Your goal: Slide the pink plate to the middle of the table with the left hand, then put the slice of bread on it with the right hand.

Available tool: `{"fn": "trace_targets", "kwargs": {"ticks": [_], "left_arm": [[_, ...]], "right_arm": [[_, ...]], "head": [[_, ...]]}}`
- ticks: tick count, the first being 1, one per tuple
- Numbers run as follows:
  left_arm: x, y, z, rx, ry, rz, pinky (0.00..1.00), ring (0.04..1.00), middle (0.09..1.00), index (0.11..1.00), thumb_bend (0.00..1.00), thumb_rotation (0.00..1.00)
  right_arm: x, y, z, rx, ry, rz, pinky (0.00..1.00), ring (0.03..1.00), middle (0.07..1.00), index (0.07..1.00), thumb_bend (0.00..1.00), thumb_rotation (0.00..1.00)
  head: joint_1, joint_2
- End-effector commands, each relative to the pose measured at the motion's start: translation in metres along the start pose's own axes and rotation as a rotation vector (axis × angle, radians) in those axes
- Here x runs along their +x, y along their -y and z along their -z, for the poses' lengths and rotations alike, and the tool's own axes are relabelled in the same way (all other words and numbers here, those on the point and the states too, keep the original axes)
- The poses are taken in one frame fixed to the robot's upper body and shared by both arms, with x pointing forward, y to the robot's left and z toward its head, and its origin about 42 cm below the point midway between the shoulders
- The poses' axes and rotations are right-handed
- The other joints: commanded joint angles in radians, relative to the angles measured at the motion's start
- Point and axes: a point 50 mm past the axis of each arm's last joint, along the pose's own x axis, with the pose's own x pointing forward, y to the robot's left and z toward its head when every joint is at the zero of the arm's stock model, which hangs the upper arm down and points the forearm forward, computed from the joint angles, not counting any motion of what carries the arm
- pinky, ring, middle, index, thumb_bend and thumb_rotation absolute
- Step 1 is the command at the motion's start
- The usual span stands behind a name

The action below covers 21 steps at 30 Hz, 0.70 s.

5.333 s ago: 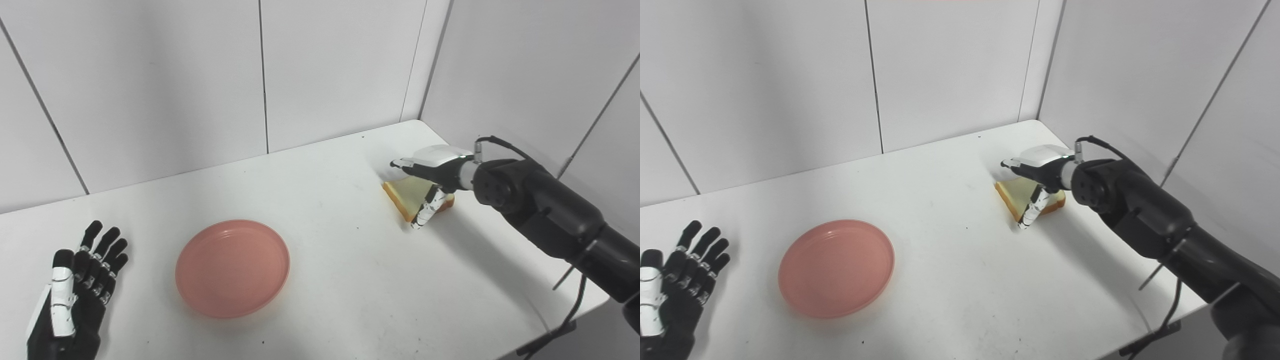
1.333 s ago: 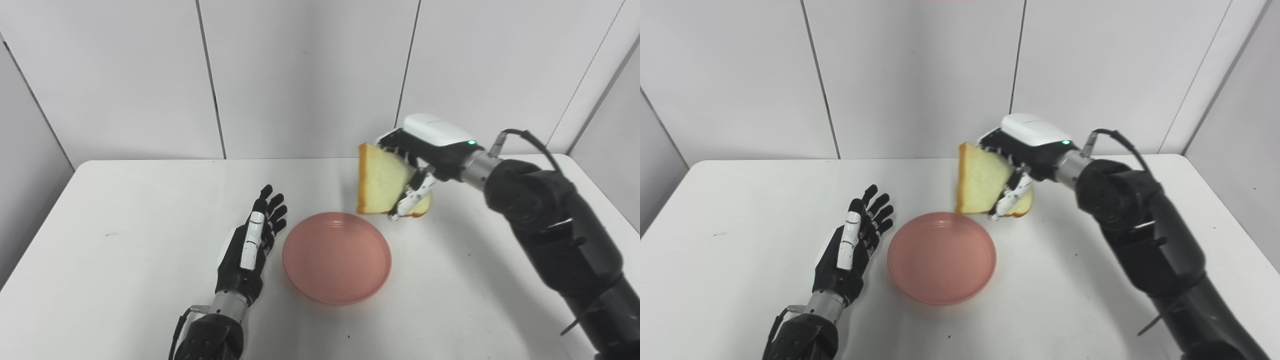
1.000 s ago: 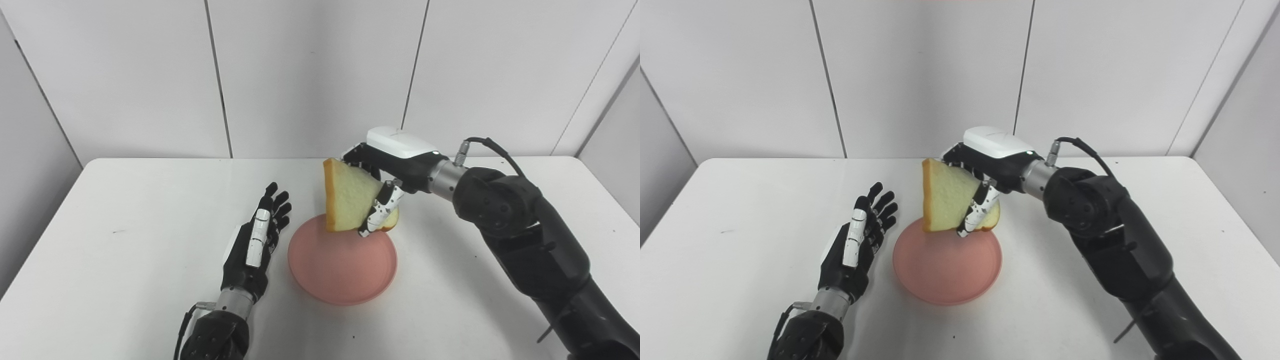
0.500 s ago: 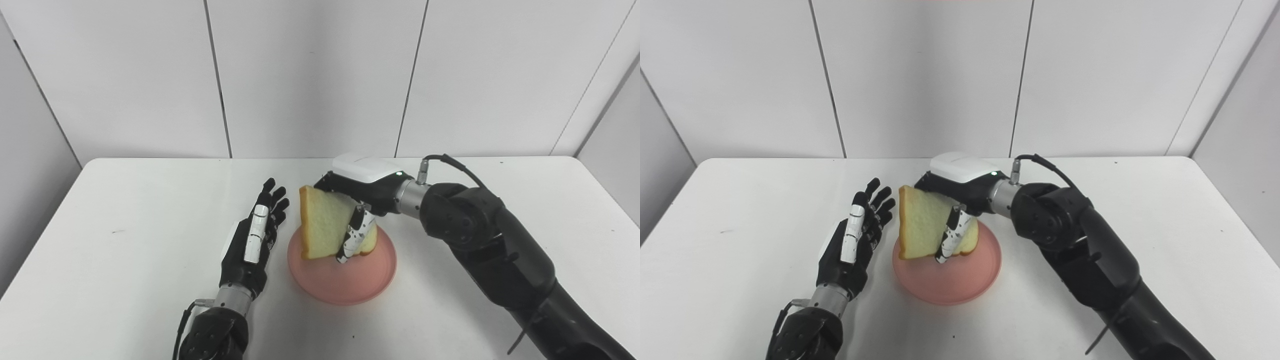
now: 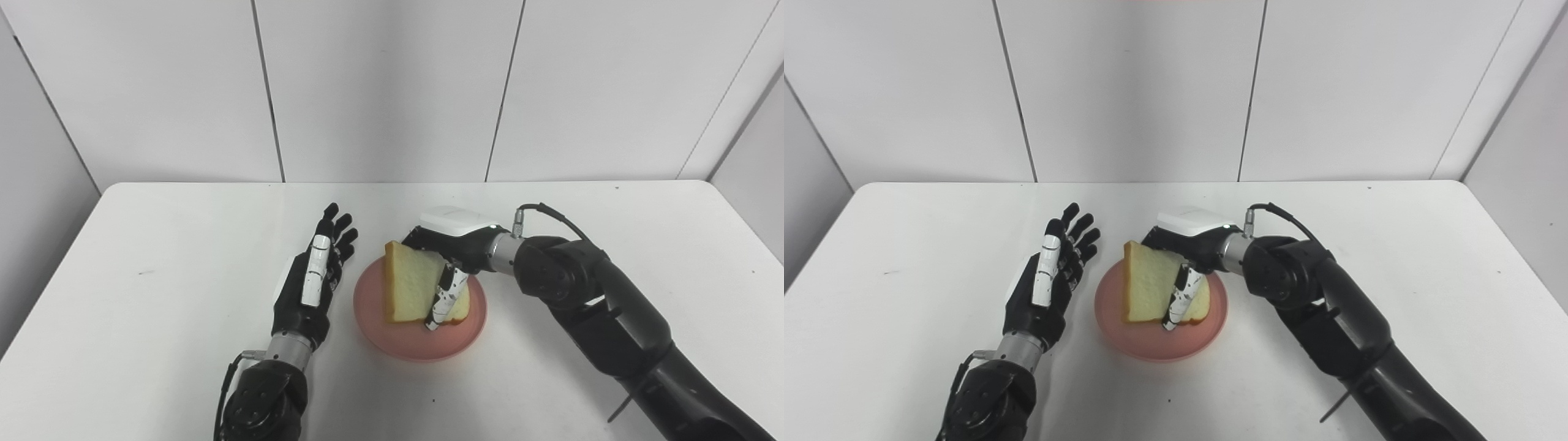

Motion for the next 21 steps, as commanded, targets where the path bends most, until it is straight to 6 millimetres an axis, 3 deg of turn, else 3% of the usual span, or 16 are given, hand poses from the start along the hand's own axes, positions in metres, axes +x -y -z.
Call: {"fn": "trace_targets", "kwargs": {"ticks": [1, 4, 8, 9, 12, 18, 21], "left_arm": [[0.008, 0.009, -0.023, 0.012, 0.092, 0.028, 0.97, 0.946, 0.966, 0.973, 0.73, 0.94], [0.008, 0.009, -0.023, 0.013, 0.092, 0.023, 0.96, 0.944, 0.963, 0.97, 0.73, 0.94], [0.007, 0.008, -0.025, 0.01, 0.093, 0.022, 0.96, 0.942, 0.957, 0.965, 0.73, 0.95], [0.006, 0.008, -0.025, 0.01, 0.093, 0.023, 0.97, 0.943, 0.958, 0.966, 0.73, 0.95], [0.006, 0.007, -0.025, 0.015, 0.092, 0.027, 0.96, 0.944, 0.959, 0.966, 0.73, 0.96], [0.006, 0.007, -0.026, 0.017, 0.092, 0.026, 0.95, 0.94, 0.953, 0.959, 0.74, 0.95], [0.007, 0.006, -0.025, 0.019, 0.098, 0.026, 0.95, 0.941, 0.952, 0.958, 0.74, 0.95]], "right_arm": [[-0.001, 0.025, -0.003, -0.04, 0.024, 0.092, 0.39, 0.39, 0.488, 0.535, 0.51, 0.0], [0.0, 0.025, 0.0, -0.032, 0.015, 0.089, 0.41, 0.402, 0.498, 0.522, 0.52, 0.0], [-0.001, 0.025, 0.001, -0.012, -0.006, 0.064, 0.51, 0.427, 0.515, 0.498, 0.52, 0.0], [-0.001, 0.025, 0.001, -0.011, -0.007, 0.06, 0.57, 0.566, 0.628, 0.623, 0.7, 0.0], [-0.004, 0.026, -0.002, -0.009, 0.005, 0.073, 0.71, 0.784, 0.818, 0.815, 0.89, 0.12], [-0.009, 0.031, -0.009, -0.028, 0.045, 0.097, 0.84, 0.928, 0.954, 0.935, 0.99, 0.27], [-0.013, 0.036, -0.016, -0.062, 0.043, 0.089, 0.84, 0.967, 0.995, 0.973, 1.0, 0.36]], "head": [[0.0, -0.001], [0.003, 0.004], [-0.001, 0.006], [-0.001, 0.006], [-0.001, 0.009], [-0.004, 0.01], [-0.004, 0.01]]}}
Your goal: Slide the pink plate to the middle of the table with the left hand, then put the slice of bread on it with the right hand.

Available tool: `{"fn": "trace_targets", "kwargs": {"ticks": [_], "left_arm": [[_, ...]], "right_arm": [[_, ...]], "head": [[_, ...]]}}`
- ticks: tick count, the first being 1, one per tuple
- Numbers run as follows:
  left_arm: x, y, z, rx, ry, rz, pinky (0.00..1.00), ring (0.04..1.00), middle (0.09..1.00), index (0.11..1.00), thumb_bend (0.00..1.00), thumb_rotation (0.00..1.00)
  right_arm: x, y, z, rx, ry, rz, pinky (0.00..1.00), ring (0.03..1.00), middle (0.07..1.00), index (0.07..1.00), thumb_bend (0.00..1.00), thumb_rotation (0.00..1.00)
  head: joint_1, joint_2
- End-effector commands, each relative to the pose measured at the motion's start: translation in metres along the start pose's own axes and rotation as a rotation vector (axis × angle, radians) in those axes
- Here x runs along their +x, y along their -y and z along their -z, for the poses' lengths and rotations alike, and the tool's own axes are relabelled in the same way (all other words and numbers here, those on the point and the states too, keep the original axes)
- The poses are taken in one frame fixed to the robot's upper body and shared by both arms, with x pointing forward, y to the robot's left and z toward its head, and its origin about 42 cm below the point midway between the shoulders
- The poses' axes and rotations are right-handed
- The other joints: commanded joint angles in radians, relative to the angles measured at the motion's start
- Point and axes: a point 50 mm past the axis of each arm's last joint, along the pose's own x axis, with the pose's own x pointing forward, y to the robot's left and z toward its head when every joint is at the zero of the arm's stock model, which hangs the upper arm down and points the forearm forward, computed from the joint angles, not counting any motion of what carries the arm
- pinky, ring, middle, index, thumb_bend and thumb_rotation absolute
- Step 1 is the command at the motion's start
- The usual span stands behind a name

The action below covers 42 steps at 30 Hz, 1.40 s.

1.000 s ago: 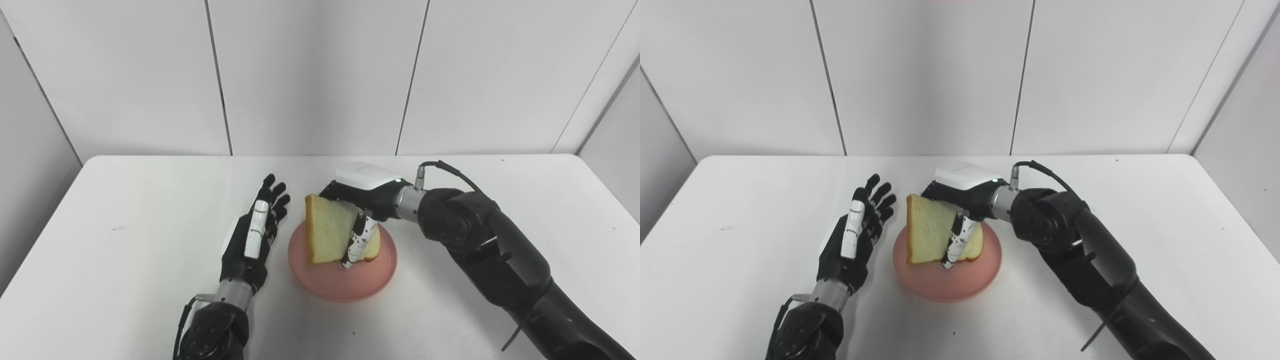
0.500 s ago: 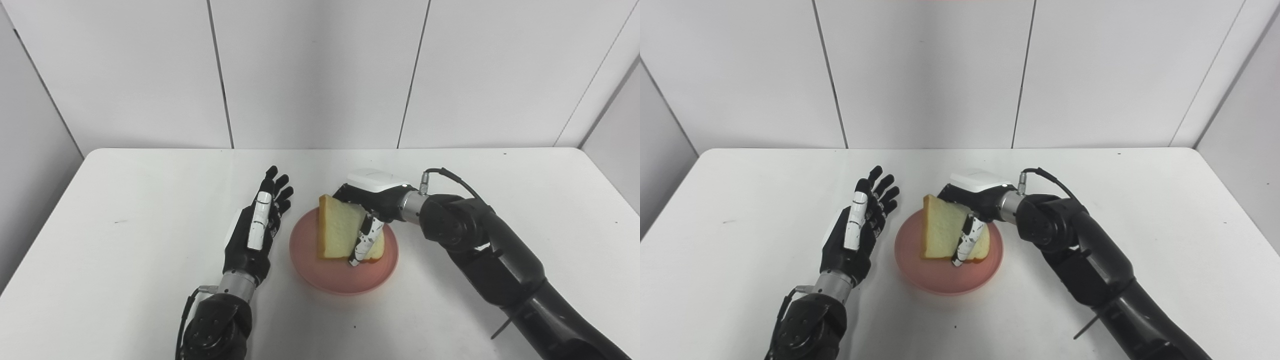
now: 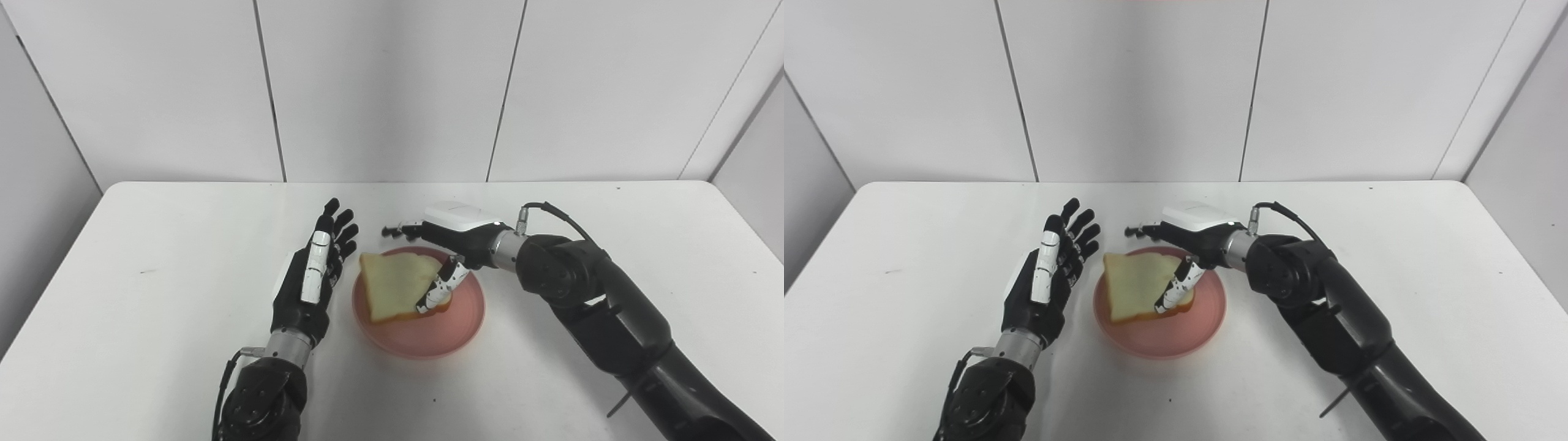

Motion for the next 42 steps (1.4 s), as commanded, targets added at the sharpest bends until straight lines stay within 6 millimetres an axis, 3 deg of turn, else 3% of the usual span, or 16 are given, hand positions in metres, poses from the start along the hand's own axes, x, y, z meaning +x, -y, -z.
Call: {"fn": "trace_targets", "kwargs": {"ticks": [1, 4, 10, 23, 24, 29, 33, 34, 35, 37, 39, 42], "left_arm": [[0.008, 0.006, -0.019, 0.008, 0.081, 0.028, 0.94, 0.941, 0.952, 0.958, 0.75, 0.95], [0.008, 0.006, -0.019, 0.007, 0.08, 0.024, 0.94, 0.939, 0.951, 0.957, 0.75, 0.95], [0.008, 0.005, -0.019, 0.005, 0.08, 0.023, 0.94, 0.935, 0.95, 0.955, 0.75, 0.94], [0.007, 0.001, -0.019, 0.008, 0.097, 0.026, 0.93, 0.931, 0.947, 0.957, 0.75, 0.94], [0.007, 0.0, -0.019, 0.01, 0.099, 0.029, 0.94, 0.936, 0.95, 0.962, 0.74, 0.94], [0.004, -0.004, -0.019, 0.018, 0.104, 0.017, 0.93, 0.929, 0.943, 0.953, 0.75, 0.94], [0.002, -0.01, -0.016, 0.016, 0.105, 0.007, 0.94, 0.935, 0.948, 0.957, 0.74, 0.94], [0.001, -0.012, -0.015, 0.016, 0.106, 0.005, 0.95, 0.939, 0.951, 0.959, 0.74, 0.93], [0.001, -0.014, -0.014, 0.016, 0.108, 0.003, 0.95, 0.939, 0.951, 0.959, 0.74, 0.93], [0.0, -0.017, -0.013, 0.019, 0.112, 0.002, 0.97, 0.943, 0.956, 0.962, 0.73, 0.94], [-0.001, -0.02, -0.011, 0.025, 0.113, 0.0, 0.97, 0.944, 0.959, 0.965, 0.72, 0.94], [-0.003, -0.024, -0.009, 0.032, 0.114, 0.001, 0.97, 0.955, 0.966, 0.973, 0.7, 0.95]], "right_arm": [[-0.007, 0.031, -0.012, -0.067, 0.023, 0.068, 0.84, 0.971, 0.999, 0.981, 1.0, 0.38], [-0.01, 0.037, -0.018, -0.11, 0.015, 0.063, 0.86, 0.973, 1.0, 0.993, 1.0, 0.42], [-0.017, 0.046, -0.026, -0.119, 0.013, 0.083, 0.86, 0.983, 1.0, 0.989, 1.0, 0.38], [-0.042, 0.06, -0.019, -0.021, 0.003, 0.159, 0.93, 1.0, 1.0, 0.983, 1.0, 0.32], [-0.044, 0.059, -0.017, 0.0, 0.005, 0.17, 0.9, 0.997, 1.0, 0.989, 1.0, 0.33], [-0.059, 0.048, 0.003, 0.163, -0.014, 0.257, 0.85, 0.965, 0.993, 0.998, 1.0, 0.45], [-0.067, 0.03, 0.016, 0.294, -0.084, 0.335, 0.78, 0.943, 0.991, 1.0, 1.0, 0.74], [-0.069, 0.022, 0.019, 0.355, -0.094, 0.363, 0.79, 0.941, 0.992, 1.0, 0.99, 0.84], [-0.071, 0.015, 0.021, 0.416, -0.091, 0.388, 0.79, 0.941, 0.992, 1.0, 0.99, 0.84], [-0.074, 0.003, 0.023, 0.501, -0.071, 0.432, 0.87, 0.978, 0.999, 1.0, 0.92, 0.96], [-0.076, -0.009, 0.024, 0.627, -0.019, 0.5, 0.93, 0.997, 1.0, 1.0, 0.84, 0.99], [-0.072, -0.038, 0.022, 0.858, 0.045, 0.65, 0.98, 1.0, 1.0, 1.0, 0.8, 1.0]], "head": [[0.001, -0.001], [-0.002, 0.001], [-0.006, -0.001], [-0.012, -0.014], [-0.012, -0.014], [-0.015, -0.039], [-0.022, -0.063], [-0.025, -0.074], [-0.026, -0.078], [-0.029, -0.092], [-0.03, -0.103], [-0.038, -0.131]]}}
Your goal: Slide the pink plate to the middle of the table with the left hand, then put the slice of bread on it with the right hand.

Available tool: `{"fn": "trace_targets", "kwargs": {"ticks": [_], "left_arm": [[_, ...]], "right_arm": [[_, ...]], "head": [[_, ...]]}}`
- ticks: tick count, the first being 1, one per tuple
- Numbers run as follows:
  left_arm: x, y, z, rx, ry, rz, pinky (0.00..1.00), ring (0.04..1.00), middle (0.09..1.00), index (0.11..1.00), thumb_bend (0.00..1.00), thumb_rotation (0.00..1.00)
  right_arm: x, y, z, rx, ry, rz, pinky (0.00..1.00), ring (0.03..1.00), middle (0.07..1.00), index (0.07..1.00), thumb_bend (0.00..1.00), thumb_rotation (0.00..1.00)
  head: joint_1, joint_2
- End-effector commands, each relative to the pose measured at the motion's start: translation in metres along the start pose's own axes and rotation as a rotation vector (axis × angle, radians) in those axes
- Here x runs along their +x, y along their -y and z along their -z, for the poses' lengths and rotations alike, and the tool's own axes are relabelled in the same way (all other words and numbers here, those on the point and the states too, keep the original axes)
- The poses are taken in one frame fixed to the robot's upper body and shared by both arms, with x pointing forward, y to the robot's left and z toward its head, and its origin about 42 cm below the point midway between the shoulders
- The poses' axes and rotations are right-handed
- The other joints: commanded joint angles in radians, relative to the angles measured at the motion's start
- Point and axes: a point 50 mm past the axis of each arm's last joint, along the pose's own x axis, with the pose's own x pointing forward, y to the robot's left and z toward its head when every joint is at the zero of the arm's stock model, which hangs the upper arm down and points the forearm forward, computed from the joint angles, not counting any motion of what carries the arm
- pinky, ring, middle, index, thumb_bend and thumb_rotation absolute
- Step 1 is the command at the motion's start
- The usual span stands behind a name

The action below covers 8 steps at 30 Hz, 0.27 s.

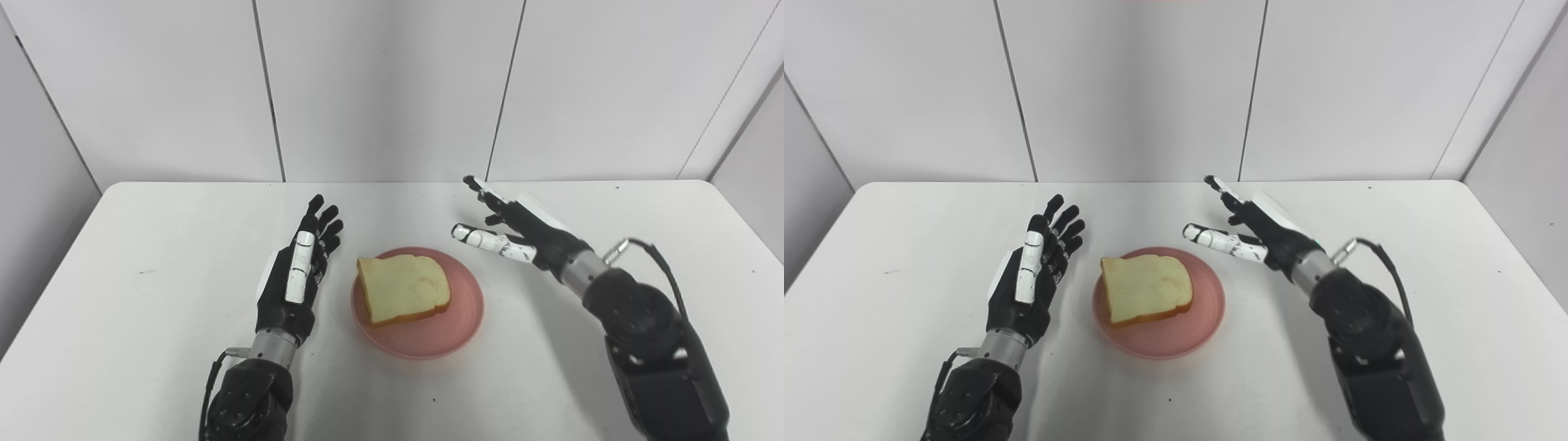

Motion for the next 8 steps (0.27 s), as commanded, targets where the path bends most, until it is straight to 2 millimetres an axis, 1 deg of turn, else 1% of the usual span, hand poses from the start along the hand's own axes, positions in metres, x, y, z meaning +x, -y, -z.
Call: {"fn": "trace_targets", "kwargs": {"ticks": [1, 2, 4, 5, 8], "left_arm": [[0.002, 0.0, -0.009, 0.001, 0.073, 0.025, 0.97, 0.957, 0.967, 0.974, 0.7, 0.96], [0.002, -0.001, -0.007, 0.004, 0.073, 0.025, 0.97, 0.958, 0.968, 0.974, 0.69, 0.96], [0.001, -0.004, -0.005, 0.013, 0.074, 0.03, 0.97, 0.962, 0.971, 0.977, 0.69, 0.97], [0.001, -0.004, -0.004, 0.017, 0.075, 0.034, 0.98, 0.968, 0.976, 0.983, 0.68, 0.98], [0.001, -0.008, 0.0, 0.033, 0.071, 0.042, 0.98, 0.975, 0.983, 0.993, 0.69, 1.0]], "right_arm": [[0.0, -0.008, -0.009, 0.152, 0.127, 0.116, 0.98, 1.0, 1.0, 1.0, 0.8, 1.0], [-0.004, -0.019, -0.002, 0.243, 0.144, 0.16, 0.99, 1.0, 1.0, 1.0, 0.8, 1.0], [-0.011, -0.035, 0.008, 0.34, 0.164, 0.213, 1.0, 1.0, 1.0, 1.0, 0.76, 1.0], [-0.014, -0.04, 0.011, 0.364, 0.172, 0.227, 1.0, 1.0, 1.0, 1.0, 0.72, 1.0], [-0.022, -0.052, 0.018, 0.394, 0.179, 0.259, 1.0, 1.0, 1.0, 1.0, 0.64, 1.0]], "head": [[-0.005, -0.015], [-0.007, -0.027], [-0.007, -0.037], [-0.007, -0.037], [-0.015, -0.047]]}}
